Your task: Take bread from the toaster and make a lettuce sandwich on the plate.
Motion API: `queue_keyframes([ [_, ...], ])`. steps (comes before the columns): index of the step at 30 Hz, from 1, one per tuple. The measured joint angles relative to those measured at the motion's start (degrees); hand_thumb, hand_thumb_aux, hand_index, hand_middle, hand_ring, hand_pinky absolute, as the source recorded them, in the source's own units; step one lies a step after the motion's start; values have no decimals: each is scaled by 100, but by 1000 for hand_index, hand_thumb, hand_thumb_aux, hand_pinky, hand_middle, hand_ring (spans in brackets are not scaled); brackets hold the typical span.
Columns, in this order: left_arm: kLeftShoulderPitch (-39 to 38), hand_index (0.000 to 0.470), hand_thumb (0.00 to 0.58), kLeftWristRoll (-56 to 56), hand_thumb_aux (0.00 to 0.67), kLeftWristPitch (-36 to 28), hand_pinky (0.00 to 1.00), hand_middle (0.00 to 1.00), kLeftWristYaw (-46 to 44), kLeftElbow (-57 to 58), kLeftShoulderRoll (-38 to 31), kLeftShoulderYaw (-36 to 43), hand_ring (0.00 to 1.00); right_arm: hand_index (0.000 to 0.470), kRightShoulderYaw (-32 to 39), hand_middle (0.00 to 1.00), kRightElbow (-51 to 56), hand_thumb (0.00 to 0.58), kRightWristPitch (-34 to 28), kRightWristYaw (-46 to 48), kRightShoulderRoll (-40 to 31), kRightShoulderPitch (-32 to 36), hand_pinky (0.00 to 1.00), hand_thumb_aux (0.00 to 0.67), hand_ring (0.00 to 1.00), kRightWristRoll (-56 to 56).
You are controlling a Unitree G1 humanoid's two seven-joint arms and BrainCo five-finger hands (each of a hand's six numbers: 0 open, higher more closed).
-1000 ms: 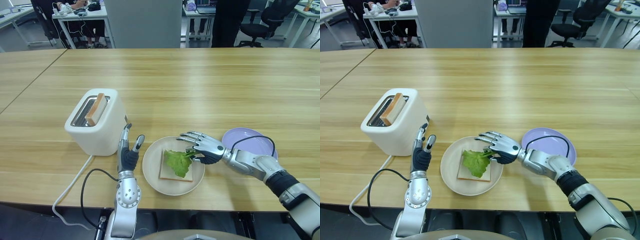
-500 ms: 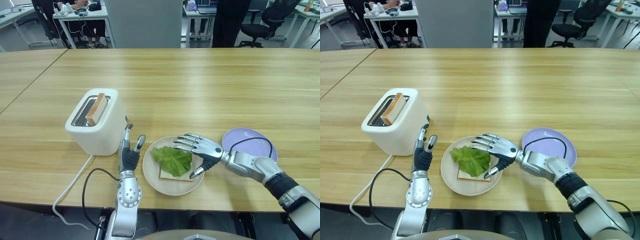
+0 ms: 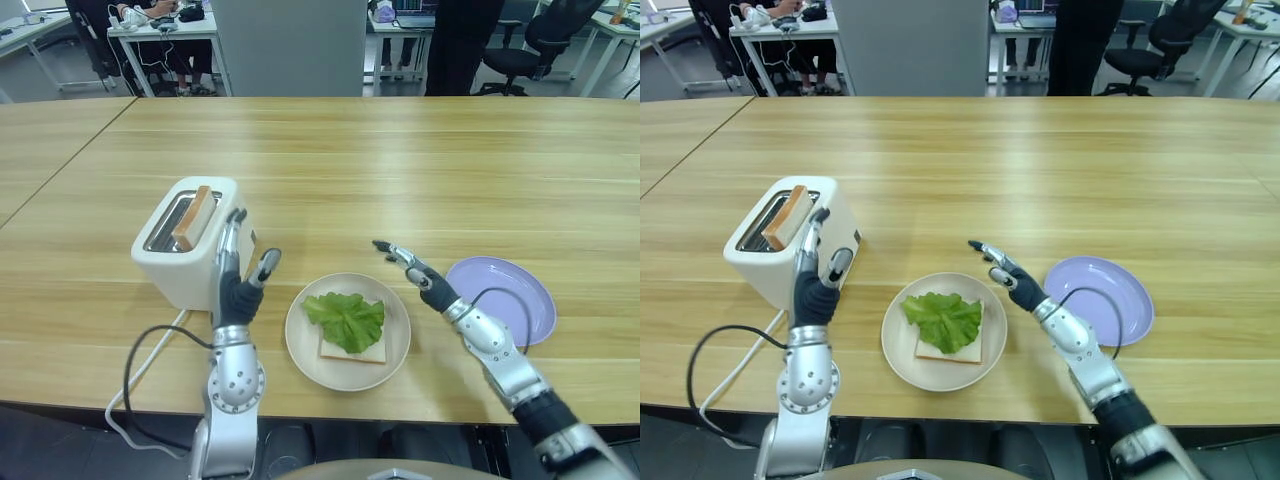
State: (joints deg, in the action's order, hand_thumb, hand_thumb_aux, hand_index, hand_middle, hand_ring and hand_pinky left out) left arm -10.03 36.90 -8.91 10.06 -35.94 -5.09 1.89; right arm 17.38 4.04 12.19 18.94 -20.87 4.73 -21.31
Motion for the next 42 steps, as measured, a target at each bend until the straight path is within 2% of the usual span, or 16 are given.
queue_keyframes([
  [2, 146, 0, 0, 245, 0, -183, 0, 0, -22, 3, -322, -410, 0, 0, -275, 0, -265, 0, -430, 31, 191, -166, 0, 0, 0, -367],
  [5, 272, 0, 0, 506, 0, -366, 0, 0, 20, 105, -663, -933, 0, 0, -494, 0, -401, 0, -738, 4, 357, -406, 0, 0, 0, -426],
  [11, 510, 0, 0, 963, 0, -587, 0, 0, 196, 924, -1314, -1387, 0, 0, -562, 0, -586, 0, -909, -41, 612, -807, 0, 0, 0, -70],
  [16, 838, 0, 0, 1190, 0, -686, 0, 0, 293, 1818, -1737, -1393, 0, 0, -621, 0, -711, 0, -894, -97, 801, -955, 0, 0, 0, 289],
  [23, 1249, 0, 0, 1045, 0, -723, 0, 0, 228, 2883, -1985, -1287, 0, 0, -709, 0, -847, 0, -908, -55, 919, -1011, 0, 0, 0, 438],
  [36, 1689, 0, 0, 950, 0, -742, 0, 0, 141, 3592, -2187, -707, 0, 0, -946, 0, -968, 0, -940, -3, 1004, -1064, 0, 0, 0, 517],
  [37, 1705, 135, 291, 967, 197, -791, 0, 0, 111, 3591, -2201, -665, 0, 0, -947, 0, -968, 0, -940, -1, 1007, -1049, 0, 0, 0, 525],
  [38, 1706, 245, 454, 1003, 357, -840, 0, 0, 91, 3579, -2214, -636, 0, 0, -951, 0, -968, 0, -940, 4, 1013, -1029, 0, 0, 0, 529],
  [39, 1706, 245, 454, 1032, 357, -882, 0, 0, 73, 3563, -2235, -600, 0, 0, -966, 0, -967, 0, -941, 8, 1024, -1008, 0, 0, 0, 532],
  [40, 1702, 442, 579, 1053, 644, -927, 0, 0, 57, 3532, -2243, -581, 0, 0, -990, 0, -967, 0, -940, 11, 1038, -991, 0, 0, 0, 535],
  [42, 1678, 460, 580, 1069, 670, -1013, 0, 0, 15, 3421, -2259, -549, 0, 0, -1029, 0, -964, 0, -940, 20, 1049, -988, 0, 0, 0, 542],
])
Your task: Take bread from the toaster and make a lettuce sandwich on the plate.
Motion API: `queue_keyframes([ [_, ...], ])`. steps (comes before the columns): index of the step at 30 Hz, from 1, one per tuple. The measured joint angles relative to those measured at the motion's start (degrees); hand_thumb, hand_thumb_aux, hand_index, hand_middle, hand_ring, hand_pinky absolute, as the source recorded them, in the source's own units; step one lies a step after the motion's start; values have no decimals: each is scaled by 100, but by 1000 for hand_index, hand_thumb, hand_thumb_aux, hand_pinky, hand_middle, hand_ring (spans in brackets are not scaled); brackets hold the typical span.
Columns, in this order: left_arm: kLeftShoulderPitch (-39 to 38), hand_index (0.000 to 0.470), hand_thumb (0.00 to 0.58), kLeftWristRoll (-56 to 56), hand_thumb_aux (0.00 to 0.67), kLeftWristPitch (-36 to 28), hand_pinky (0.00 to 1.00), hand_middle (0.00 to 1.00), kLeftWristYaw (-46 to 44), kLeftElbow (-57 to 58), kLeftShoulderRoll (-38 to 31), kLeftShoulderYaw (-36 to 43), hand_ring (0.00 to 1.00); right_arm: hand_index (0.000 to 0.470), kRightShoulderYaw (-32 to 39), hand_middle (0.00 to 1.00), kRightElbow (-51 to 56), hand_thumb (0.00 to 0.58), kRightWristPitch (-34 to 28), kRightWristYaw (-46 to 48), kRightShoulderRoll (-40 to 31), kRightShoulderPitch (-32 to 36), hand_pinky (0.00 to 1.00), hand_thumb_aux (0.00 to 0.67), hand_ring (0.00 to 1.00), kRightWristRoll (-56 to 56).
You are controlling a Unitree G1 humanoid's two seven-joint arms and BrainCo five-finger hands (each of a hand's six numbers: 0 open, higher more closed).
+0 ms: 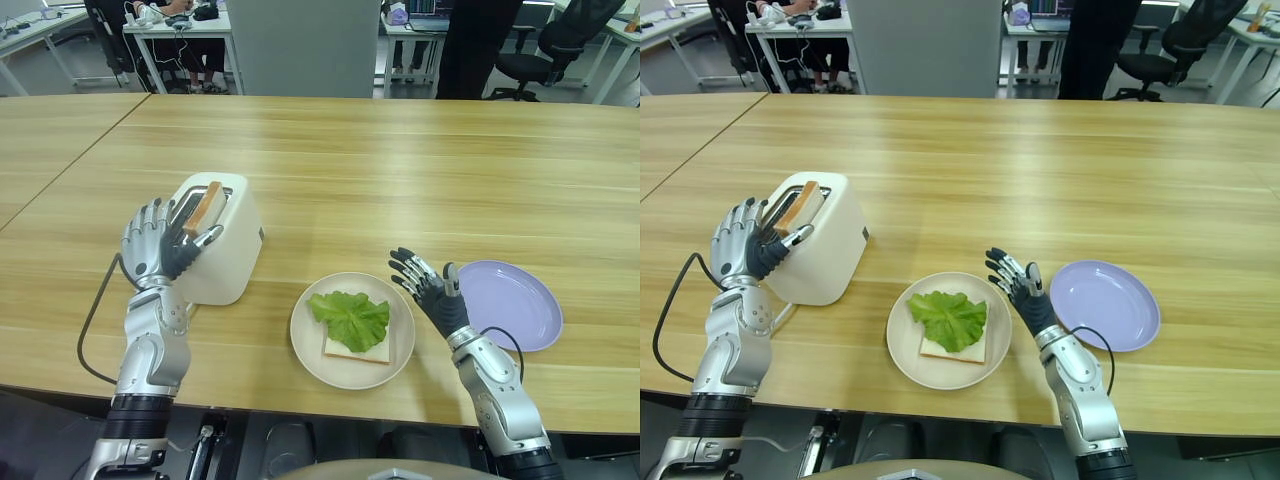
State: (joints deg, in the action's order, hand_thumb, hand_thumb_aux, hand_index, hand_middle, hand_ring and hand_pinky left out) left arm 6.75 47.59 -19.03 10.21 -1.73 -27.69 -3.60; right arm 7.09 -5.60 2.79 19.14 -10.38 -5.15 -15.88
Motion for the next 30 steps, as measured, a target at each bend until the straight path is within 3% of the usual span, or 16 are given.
queue_keyframes([
  [18, -103, 460, 580, -83, 670, -254, 0, 0, -227, -619, -60, -2, 0, 0, -36, 0, 57, 0, 0, 95, 114, 1, 0, 0, 0, 161],
  [30, 254, 460, 580, -247, 670, -441, 0, 0, -269, -1579, -109, -722, 0, 0, -58, 0, 152, 0, 1, 119, 131, 35, 0, 0, 0, 169],
])
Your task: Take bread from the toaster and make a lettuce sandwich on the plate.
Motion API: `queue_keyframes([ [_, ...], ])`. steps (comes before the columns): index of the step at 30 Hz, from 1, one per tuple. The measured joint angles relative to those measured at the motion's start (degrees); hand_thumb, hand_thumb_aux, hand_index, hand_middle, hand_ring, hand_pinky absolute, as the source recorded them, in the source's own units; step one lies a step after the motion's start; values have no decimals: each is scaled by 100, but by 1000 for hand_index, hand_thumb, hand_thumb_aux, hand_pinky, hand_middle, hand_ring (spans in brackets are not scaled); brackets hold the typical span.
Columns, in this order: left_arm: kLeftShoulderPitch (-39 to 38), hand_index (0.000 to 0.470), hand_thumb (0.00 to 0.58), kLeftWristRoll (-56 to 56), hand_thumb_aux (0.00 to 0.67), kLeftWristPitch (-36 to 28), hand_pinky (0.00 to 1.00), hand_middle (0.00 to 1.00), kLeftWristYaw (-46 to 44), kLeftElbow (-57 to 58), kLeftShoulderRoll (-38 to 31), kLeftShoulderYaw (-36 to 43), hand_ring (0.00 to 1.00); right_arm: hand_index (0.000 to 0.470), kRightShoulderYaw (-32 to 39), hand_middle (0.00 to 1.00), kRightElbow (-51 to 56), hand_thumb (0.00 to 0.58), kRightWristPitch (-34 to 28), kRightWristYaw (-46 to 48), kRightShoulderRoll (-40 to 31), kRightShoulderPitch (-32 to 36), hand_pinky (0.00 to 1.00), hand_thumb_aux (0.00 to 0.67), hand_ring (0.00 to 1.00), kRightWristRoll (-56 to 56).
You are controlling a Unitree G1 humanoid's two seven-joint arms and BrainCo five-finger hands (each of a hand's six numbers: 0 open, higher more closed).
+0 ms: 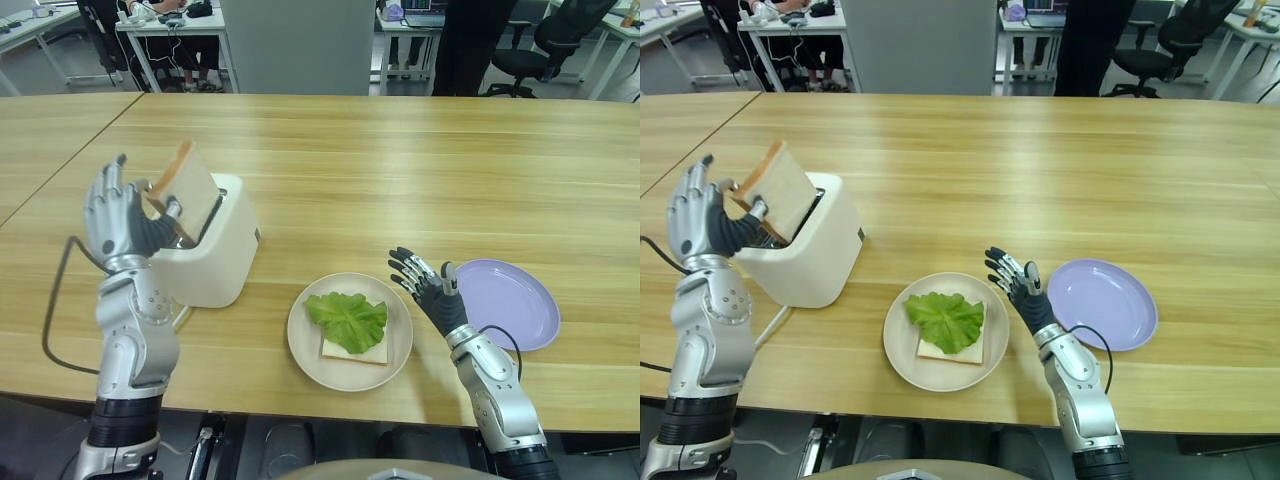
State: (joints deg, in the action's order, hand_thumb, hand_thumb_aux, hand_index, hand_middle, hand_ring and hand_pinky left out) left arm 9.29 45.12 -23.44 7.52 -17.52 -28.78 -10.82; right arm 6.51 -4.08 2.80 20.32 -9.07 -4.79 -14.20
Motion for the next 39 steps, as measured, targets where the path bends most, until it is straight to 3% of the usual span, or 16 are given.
queue_keyframes([
  [8, 156, 460, 580, -659, 670, 167, 0, 0, -97, -593, 279, -284, 0, 0, -77, 0, 32, 0, 3, -3, -7, 90, 0, 0, 0, 5],
  [19, 164, 460, 580, -2946, 670, -78, 0, 0, -1590, -1384, 1334, -41, 0, 0, -205, 0, 93, 0, 496, -236, -327, 401, 0, 0, 0, 824],
  [23, -226, 460, 580, -3387, 670, -201, 0, 0, -1577, -1386, 1954, 122, 0, 0, -281, 0, 217, 0, 837, -362, -581, 524, 0, 0, 0, 1231],
  [29, -1028, 460, 580, -3602, 670, -212, 0, 0, -1403, -1207, 2837, 1057, 0, 0, -393, 0, 359, 0, 1253, -481, -808, 732, 0, 0, 0, 1588],
  [39, -1926, 460, 580, -3968, 670, -51, 0, 0, -860, -1014, 3244, 1603, 0, 0, -424, 0, 492, 0, 1550, -507, -932, 813, 0, 0, 0, 1837],
])
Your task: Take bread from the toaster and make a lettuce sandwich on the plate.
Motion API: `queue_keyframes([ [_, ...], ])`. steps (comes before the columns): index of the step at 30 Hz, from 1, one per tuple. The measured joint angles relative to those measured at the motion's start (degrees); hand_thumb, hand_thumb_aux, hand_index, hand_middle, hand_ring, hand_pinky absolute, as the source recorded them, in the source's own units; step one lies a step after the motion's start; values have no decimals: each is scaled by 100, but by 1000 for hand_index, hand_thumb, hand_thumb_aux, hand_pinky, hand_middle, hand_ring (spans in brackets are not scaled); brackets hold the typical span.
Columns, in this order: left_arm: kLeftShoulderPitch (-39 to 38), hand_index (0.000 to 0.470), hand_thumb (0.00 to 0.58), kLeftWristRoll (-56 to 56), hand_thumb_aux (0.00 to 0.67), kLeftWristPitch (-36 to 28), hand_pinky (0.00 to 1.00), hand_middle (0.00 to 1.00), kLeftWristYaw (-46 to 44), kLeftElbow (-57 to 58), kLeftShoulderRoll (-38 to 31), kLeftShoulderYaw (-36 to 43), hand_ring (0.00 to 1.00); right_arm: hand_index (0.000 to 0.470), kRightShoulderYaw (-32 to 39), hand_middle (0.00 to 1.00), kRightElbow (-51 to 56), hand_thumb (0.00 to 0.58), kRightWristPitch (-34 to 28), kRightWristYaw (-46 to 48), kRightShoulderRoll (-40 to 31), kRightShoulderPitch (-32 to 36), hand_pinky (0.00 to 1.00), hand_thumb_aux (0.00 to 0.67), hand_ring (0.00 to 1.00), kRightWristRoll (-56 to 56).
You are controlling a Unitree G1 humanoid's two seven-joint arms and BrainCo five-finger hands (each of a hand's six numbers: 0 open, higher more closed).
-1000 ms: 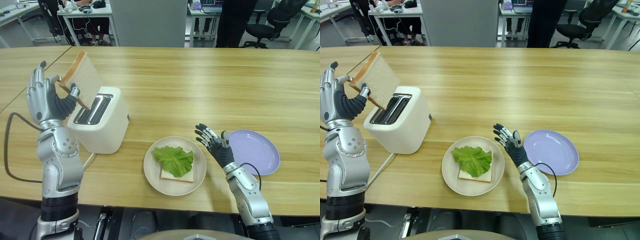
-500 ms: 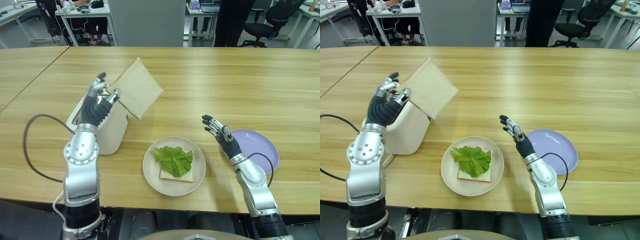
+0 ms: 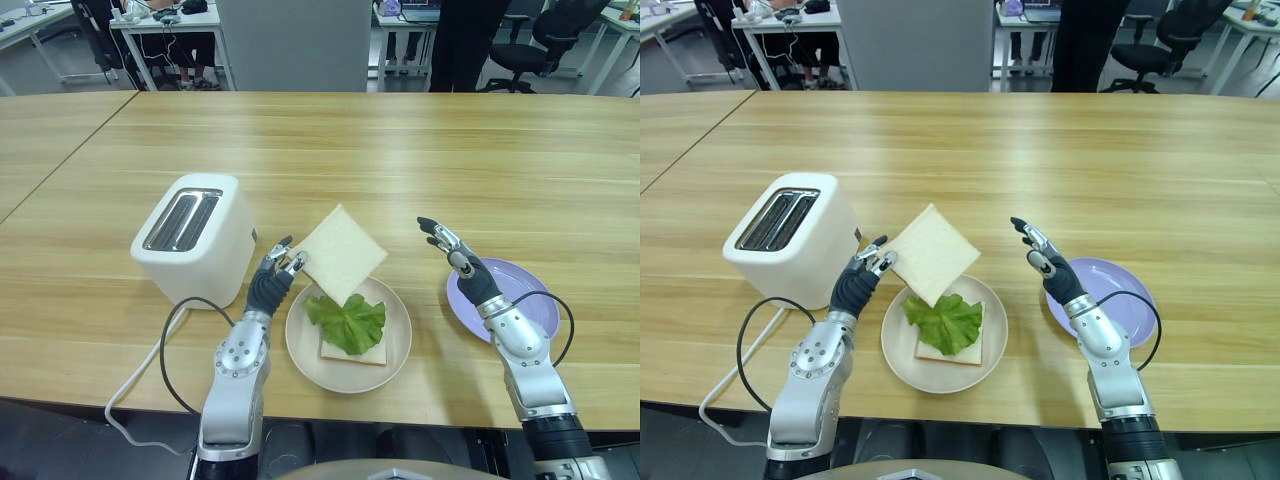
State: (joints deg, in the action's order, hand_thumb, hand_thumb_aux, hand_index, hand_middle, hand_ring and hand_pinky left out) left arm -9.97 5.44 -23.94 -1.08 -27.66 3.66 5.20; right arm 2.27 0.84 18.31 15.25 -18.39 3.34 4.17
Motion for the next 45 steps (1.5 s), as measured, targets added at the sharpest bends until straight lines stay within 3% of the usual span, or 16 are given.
queue_keyframes([
  [10, -572, 460, 580, -291, 670, 258, 0, 0, 750, 82, -38, 904, 0, 0, 32, 0, 45, 0, 239, 1, -92, 42, 0, 0, 0, 229],
  [24, -918, 460, 580, -544, 670, 80, 0, 0, 1325, -200, -107, 1232, 0, 0, 99, 0, 100, 0, 362, 5, -98, 44, 0, 0, 0, 391],
  [28, -437, 460, 580, -630, 670, 18, 4, 4, 835, -203, -464, 1008, 4, 0, 142, 0, 101, 0, 368, 5, -96, 44, 0, 0, 0, 398],
  [33, 220, 460, 580, -876, 670, 51, 20, 20, -238, 19, -1573, 343, 20, 0, 191, 0, 137, 0, 370, 3, -91, 51, 0, 0, 0, 402],
  [35, 353, 460, 580, -1049, 670, 61, 118, 118, -699, 295, -1879, 154, 118, 0, 227, 0, 156, 0, 375, 4, -64, 68, 0, 0, 0, 405],
  [45, 728, 460, 580, -1428, 670, 103, 106, 106, -2104, 1176, -2425, 185, 106, 0, 387, 0, 55, 0, 798, -128, -336, 86, 0, 0, 0, 1013],
])
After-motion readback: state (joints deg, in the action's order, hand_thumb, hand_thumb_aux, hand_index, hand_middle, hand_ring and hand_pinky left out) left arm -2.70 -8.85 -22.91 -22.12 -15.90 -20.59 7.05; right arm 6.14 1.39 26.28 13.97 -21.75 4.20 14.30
